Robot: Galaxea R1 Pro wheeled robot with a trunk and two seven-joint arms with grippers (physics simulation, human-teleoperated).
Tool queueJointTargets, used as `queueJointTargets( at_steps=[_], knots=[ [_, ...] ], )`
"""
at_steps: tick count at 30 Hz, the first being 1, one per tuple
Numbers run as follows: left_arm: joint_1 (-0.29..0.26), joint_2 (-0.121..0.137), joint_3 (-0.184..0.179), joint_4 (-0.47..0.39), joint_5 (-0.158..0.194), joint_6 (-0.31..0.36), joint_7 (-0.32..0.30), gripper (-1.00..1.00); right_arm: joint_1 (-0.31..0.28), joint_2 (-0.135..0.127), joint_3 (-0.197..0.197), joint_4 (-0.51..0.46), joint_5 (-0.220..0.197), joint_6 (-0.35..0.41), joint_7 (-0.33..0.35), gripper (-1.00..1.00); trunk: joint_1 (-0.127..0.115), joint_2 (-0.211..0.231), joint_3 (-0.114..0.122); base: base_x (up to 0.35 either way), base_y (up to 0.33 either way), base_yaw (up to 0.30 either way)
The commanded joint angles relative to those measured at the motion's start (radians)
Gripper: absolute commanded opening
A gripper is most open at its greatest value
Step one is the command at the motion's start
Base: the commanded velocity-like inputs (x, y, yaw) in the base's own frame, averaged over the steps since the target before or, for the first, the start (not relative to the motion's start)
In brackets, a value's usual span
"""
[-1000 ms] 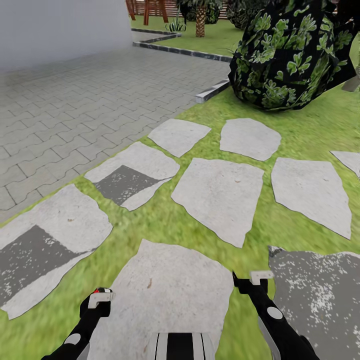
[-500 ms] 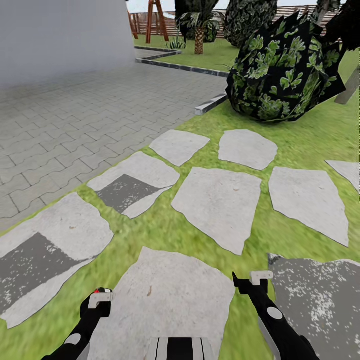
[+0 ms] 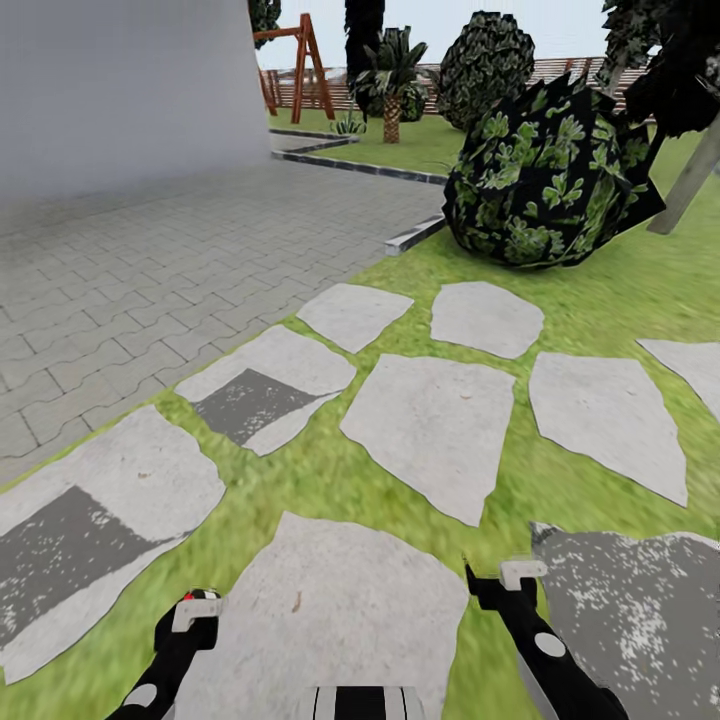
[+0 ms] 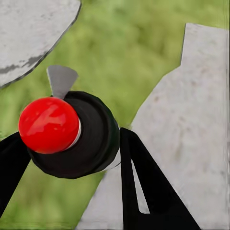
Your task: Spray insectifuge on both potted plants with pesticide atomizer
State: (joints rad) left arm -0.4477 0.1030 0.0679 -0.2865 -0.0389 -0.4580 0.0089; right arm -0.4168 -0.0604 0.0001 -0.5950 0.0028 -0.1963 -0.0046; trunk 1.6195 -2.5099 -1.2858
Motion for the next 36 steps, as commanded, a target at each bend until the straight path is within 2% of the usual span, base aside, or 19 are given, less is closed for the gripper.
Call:
queueJointTargets(
  at_steps=[1, 3, 7, 9, 13, 19, 22, 29, 36],
  knots=[
    [0.014, 0.0, 0.004, -0.003, -0.002, -0.003, 0.001, -1.0, -0.001, -0.003, -0.001, 0.037, 0.0, -0.024, 0.0, 1.0, -0.001, 0.0, 0.005, 0.0, 0.0, -0.112],
    [0.029, 0.0, 0.004, -0.003, 0.003, -0.004, 0.002, -1.0, 0.0, -0.006, -0.001, 0.094, 0.0, -0.066, 0.0, 1.0, -0.002, 0.001, 0.016, 0.0, 0.0, -0.118],
    [0.063, 0.003, 0.005, 0.001, 0.011, -0.004, 0.002, -1.0, 0.001, -0.024, -0.002, 0.253, 0.0, -0.222, 0.001, 1.0, -0.003, 0.001, 0.037, 0.0, 0.0, -0.126],
    [0.092, 0.004, 0.016, -0.003, 0.021, -0.005, 0.002, -1.0, 0.001, -0.036, -0.002, 0.353, 0.0, -0.31, 0.001, 1.0, -0.004, 0.002, 0.048, 0.0, 0.0, -0.131],
    [0.133, 0.004, 0.045, -0.01, 0.034, -0.008, 0.001, -1.0, 0.001, -0.051, -0.002, 0.503, -0.002, -0.421, -0.001, 1.0, -0.006, 0.003, 0.069, 0.0, 0.0, -0.132],
    [0.183, 0.008, 0.057, -0.008, 0.039, -0.075, 0.002, -1.0, 0.003, -0.066, -0.001, 0.563, -0.005, -0.467, 0.0, 1.0, -0.009, 0.004, 0.101, 0.0, 0.0, -0.133],
    [0.191, 0.006, 0.058, -0.003, 0.038, -0.091, 0.002, -1.0, 0.004, -0.062, 0.0, 0.568, -0.004, -0.47, 0.0, 1.0, -0.01, 0.005, 0.117, 0.0, 0.0, -0.133],
    [0.193, 0.007, 0.079, 0.001, 0.037, -0.096, 0.003, -1.0, 0.004, -0.054, 0.0, 0.569, -0.005, -0.471, 0.0, 1.0, -0.013, 0.007, 0.152, 0.0, 0.0, -0.094],
    [0.193, 0.006, 0.078, 0.001, 0.04, -0.096, 0.003, -1.0, 0.004, -0.053, 0.0, 0.569, -0.006, -0.47, 0.0, 1.0, -0.016, 0.008, 0.182, 0.0, 0.0, -0.175]
  ],
)
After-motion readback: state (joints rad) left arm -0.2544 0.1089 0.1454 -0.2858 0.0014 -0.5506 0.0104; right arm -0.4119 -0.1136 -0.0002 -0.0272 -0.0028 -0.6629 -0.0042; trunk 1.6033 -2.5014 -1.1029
